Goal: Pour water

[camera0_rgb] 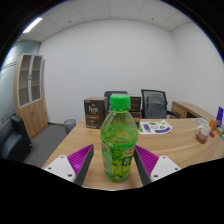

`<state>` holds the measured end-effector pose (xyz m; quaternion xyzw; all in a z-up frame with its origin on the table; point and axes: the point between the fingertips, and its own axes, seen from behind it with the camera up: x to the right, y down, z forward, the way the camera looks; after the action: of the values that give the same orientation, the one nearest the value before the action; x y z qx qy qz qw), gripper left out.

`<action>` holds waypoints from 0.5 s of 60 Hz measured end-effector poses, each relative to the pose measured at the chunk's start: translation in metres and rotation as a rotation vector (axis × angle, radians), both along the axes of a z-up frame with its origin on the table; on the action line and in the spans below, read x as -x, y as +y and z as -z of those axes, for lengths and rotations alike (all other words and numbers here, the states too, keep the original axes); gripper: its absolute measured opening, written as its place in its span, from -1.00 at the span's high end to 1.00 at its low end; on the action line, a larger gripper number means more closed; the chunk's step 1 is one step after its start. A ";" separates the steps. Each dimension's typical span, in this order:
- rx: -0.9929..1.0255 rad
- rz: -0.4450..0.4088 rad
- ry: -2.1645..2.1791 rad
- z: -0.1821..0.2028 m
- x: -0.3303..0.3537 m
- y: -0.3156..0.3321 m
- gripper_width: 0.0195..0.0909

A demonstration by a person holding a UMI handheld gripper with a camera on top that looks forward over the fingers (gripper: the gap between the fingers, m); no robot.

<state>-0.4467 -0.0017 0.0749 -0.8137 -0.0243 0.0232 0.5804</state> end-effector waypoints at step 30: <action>-0.075 -0.060 0.012 0.000 0.001 0.018 0.48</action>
<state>-0.4475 0.0168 0.0749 -0.7901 -0.0460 0.0445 0.6096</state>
